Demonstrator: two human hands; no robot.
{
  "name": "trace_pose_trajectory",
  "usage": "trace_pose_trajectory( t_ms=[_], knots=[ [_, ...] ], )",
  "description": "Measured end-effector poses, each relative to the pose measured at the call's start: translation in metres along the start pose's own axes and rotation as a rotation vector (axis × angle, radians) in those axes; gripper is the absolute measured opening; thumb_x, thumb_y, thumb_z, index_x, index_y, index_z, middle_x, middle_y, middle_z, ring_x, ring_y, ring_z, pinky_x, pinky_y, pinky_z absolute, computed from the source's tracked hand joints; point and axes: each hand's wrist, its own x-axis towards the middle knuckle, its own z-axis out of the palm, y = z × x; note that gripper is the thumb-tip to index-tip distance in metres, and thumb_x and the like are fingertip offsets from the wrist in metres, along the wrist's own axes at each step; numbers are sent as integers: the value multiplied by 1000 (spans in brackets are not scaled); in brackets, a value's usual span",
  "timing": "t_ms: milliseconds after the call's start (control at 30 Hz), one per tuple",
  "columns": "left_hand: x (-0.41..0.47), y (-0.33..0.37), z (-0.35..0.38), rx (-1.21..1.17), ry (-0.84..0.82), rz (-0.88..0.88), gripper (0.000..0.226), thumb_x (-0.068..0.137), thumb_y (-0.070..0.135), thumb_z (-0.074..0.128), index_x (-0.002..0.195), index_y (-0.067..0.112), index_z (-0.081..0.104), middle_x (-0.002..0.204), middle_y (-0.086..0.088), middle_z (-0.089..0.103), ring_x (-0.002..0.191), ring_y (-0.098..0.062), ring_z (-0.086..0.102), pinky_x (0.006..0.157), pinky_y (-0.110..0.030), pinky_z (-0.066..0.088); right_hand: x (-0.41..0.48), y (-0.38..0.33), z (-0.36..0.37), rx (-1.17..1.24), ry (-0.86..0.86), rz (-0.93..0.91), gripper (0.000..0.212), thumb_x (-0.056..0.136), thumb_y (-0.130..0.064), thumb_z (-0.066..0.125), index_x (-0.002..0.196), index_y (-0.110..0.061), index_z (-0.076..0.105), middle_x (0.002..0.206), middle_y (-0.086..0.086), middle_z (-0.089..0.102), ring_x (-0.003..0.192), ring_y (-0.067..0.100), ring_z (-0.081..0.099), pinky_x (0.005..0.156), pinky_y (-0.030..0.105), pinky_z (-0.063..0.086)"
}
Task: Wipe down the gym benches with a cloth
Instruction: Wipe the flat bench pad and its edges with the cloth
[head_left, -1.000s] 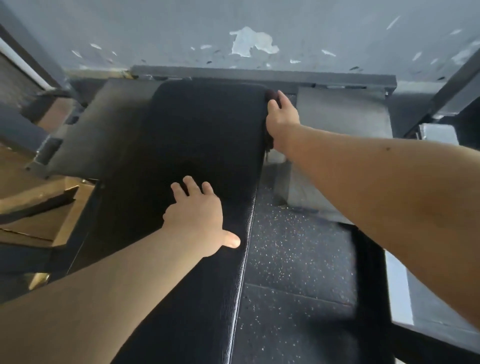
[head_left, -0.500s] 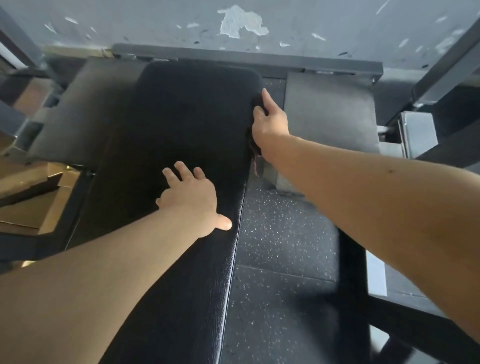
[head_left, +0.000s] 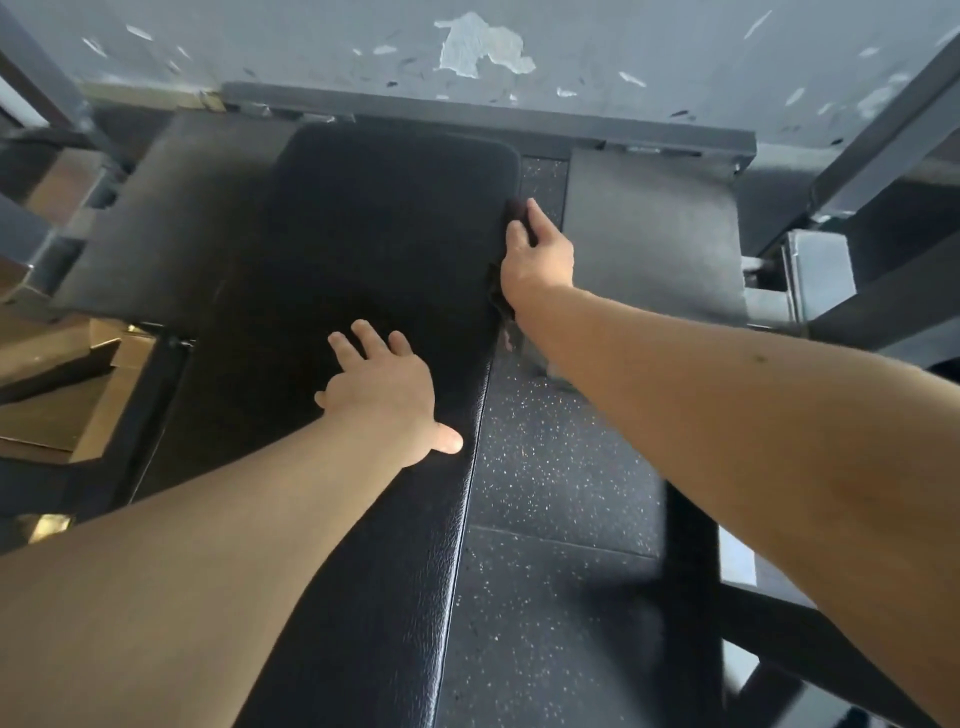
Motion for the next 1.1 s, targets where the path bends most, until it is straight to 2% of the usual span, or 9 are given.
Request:
trace_pose_trajectory(
  t_ms=[200, 300, 400, 567, 633, 767, 900, 1000, 1100],
  knots=[
    [-1, 1, -1, -1, -4, -13, 138, 72, 68, 80, 161, 8, -7, 167, -24, -13, 154, -47, -8, 112, -60, 40, -42, 27, -2, 27, 29, 16, 44, 105, -24, 48, 149, -27, 51, 139, -7, 62, 119, 17, 63, 109, 33, 48],
    [1, 2, -1, -9, -4, -31, 138, 71, 66, 81, 162, 10, -7, 167, -22, -14, 154, -46, -8, 111, -60, 41, -78, 48, -12, 29, -32, 95, 42, 104, -25, 45, 143, -35, 57, 106, -6, 69, 82, 20, 64, 70, 32, 60],
    [1, 2, -1, -7, 0, -33, 139, 71, 67, 81, 162, 10, -8, 167, -22, -14, 154, -46, -8, 111, -59, 41, -83, 41, -15, 37, -59, 156, 40, 106, -23, 42, 140, -35, 60, 97, 0, 66, 75, 21, 62, 46, 22, 52],
    [1, 0, 1, -7, 5, -16, 139, 72, 69, 78, 161, 10, -9, 167, -22, -16, 154, -46, -9, 112, -59, 40, -47, 21, -1, 23, 45, 84, 40, 105, -27, 47, 145, -29, 55, 122, -6, 68, 109, 22, 67, 96, 38, 57],
    [1, 0, 2, -9, 3, -25, 139, 72, 69, 79, 162, 11, -9, 167, -21, -16, 154, -45, -9, 113, -58, 39, -54, 25, 1, 28, 46, 91, 41, 106, -27, 47, 146, -28, 53, 130, -8, 65, 114, 21, 65, 104, 40, 52],
    [3, 1, 3, -22, 22, -35, 138, 70, 66, 82, 162, 13, -7, 168, -20, -15, 155, -44, -8, 112, -58, 41, -93, 48, -9, 9, 13, 104, 41, 103, -31, 48, 142, -35, 57, 131, -5, 68, 112, 24, 67, 103, 50, 53],
    [4, 2, 5, -12, 35, -48, 138, 70, 66, 82, 162, 13, -6, 168, -20, -14, 154, -45, -7, 111, -57, 42, -112, 55, -21, 9, -58, 139, 39, 106, -28, 47, 144, -29, 57, 131, -8, 67, 118, 17, 64, 105, 39, 52],
    [5, 2, 3, -18, 10, -45, 140, 70, 66, 82, 162, 12, -8, 168, -21, -15, 154, -46, -8, 112, -59, 40, -90, 36, -15, 6, -27, 120, 38, 103, -32, 47, 139, -34, 60, 117, -2, 71, 98, 24, 71, 80, 50, 63],
    [6, 1, 1, -22, -3, -42, 141, 70, 67, 82, 161, 11, -10, 167, -22, -17, 154, -46, -10, 113, -61, 38, -67, 16, -7, 48, -17, 139, 38, 105, -32, 46, 141, -37, 57, 114, -3, 67, 90, 25, 68, 60, 46, 64]
  ],
)
